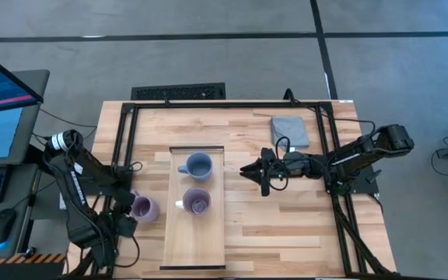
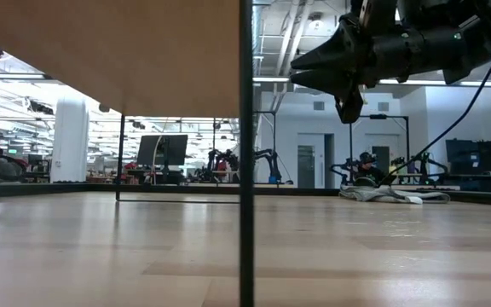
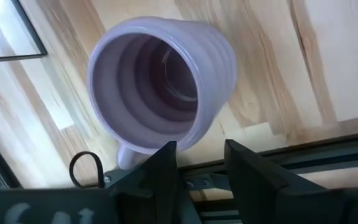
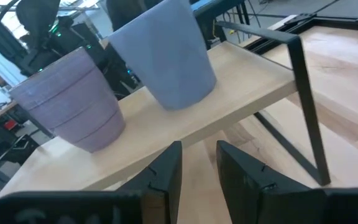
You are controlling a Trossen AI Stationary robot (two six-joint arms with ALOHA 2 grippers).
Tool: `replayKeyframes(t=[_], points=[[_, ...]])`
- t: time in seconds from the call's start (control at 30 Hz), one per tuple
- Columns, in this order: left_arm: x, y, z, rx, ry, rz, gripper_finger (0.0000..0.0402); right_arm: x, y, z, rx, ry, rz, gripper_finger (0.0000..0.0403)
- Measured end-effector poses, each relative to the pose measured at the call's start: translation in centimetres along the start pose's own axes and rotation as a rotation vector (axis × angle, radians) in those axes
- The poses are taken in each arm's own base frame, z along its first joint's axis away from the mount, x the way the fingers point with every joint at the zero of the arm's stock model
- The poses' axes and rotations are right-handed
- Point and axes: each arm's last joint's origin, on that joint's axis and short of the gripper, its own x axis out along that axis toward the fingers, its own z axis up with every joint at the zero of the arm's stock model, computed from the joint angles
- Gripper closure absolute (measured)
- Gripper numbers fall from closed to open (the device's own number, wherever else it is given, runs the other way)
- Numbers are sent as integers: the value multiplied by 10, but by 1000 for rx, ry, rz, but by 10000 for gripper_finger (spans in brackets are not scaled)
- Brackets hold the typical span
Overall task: Stack small to large cups/mugs on shelf
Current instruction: Put the purple mug on the shelf
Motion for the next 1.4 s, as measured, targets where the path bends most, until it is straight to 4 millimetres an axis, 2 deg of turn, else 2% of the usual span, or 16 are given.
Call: replayKeyframes(t=[0.4, 0.77, 1.23, 1.4], points=[[0, -2, 5, 70, -69, 4, 275, 0, 0, 0, -7, -2, -8, 280], [0, -4, 8, 62, -108, -5, 275, 0, 0, 0, -7, -2, -7, 280], [30, -6, 0, 99, -60, 26, 276, 0, 0, 0, 2, -3, -6, 280], [30, -6, 1, 98, -67, 33, 300, 0, 0, 0, 2, -3, -6, 280]])
